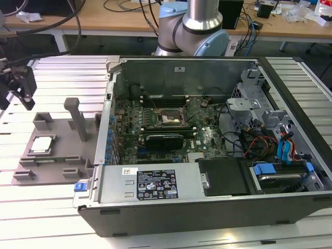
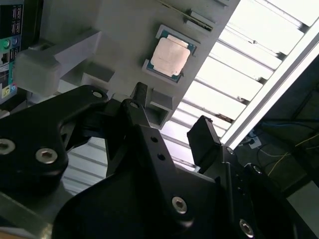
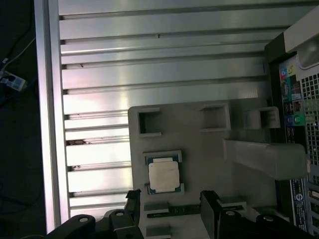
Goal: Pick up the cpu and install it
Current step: 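Pick up the cpu and move it towards the insertion slot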
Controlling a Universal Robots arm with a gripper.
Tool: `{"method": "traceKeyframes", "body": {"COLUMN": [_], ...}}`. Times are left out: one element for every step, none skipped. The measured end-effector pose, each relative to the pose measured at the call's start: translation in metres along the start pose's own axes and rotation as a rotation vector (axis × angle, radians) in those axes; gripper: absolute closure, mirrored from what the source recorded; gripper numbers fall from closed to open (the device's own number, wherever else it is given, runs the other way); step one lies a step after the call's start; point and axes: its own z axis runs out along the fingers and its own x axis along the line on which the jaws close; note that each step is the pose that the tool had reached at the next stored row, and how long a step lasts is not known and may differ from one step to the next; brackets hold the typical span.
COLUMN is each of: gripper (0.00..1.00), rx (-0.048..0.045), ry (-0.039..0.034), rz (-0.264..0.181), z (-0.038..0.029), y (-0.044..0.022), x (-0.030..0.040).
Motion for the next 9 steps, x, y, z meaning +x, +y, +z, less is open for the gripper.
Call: {"method": "traceKeyframes", "body": {"gripper": [0.4,0.4,0.4,0.4,0.4,0.4,0.4,0.4,0.4], "rx": [0.0,-0.0001,-0.0001,-0.0001,-0.0001,-0.0001,-0.0001,-0.0001,0.0], "ry": [0.0,-0.0001,-0.0001,-0.0001,-0.0001,0.0,-0.0001,0.0,0.0], "rz": [0.0,0.0,0.0,0.0,0.0,0.0,0.0,0.0,0.0], "z": [0.001,0.0016,0.0031,0.0047,0.006,0.0068,0.0075,0.0087,0.01], "y": [0.0,-0.0001,-0.0002,-0.0002,-0.0003,-0.0004,-0.0004,-0.0006,-0.0007], "x": [0.0,0.0,0.0001,0.0001,0.0002,0.0002,0.0002,0.0002,0.0002]}}
